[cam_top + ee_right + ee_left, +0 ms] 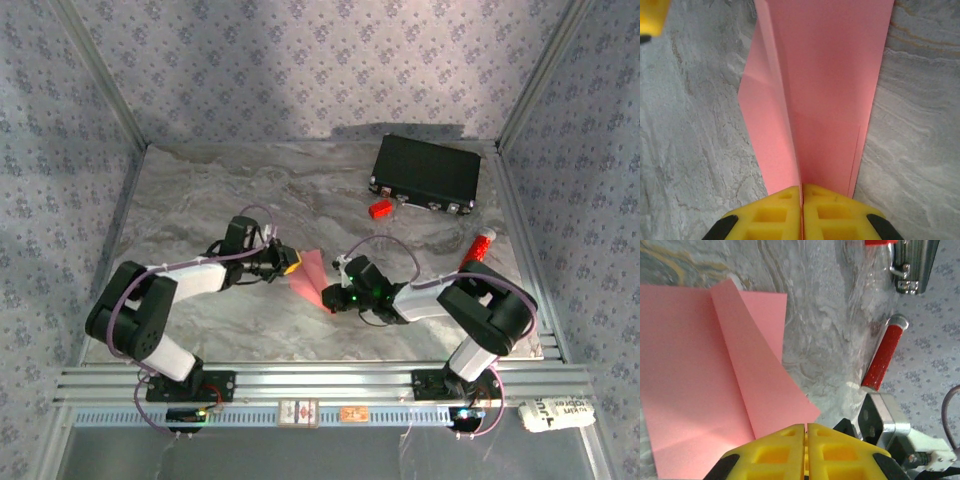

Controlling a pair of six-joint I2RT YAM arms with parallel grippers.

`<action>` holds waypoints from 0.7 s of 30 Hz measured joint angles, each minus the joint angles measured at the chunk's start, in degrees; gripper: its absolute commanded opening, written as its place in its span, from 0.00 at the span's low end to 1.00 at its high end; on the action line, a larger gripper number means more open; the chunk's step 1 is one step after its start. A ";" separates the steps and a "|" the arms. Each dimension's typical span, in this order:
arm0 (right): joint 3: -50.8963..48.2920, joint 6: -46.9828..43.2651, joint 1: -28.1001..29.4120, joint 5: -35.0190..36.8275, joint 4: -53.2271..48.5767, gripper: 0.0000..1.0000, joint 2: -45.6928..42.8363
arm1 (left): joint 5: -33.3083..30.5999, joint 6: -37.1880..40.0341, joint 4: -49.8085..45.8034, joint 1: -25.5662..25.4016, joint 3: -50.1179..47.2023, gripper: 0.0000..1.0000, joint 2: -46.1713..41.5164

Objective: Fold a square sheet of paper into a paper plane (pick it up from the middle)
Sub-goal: Fourth fold the wing at the center of the table.

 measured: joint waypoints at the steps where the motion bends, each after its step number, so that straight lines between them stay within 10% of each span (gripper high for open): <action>1: -0.02 0.39 -0.31 -0.63 0.22 0.10 0.13 | 0.15 -0.02 0.37 -0.46 0.00 0.09 0.70; 21: -0.11 4.85 -5.16 -10.51 2.56 0.10 2.25 | -0.02 -3.26 9.99 -4.17 0.42 0.08 8.61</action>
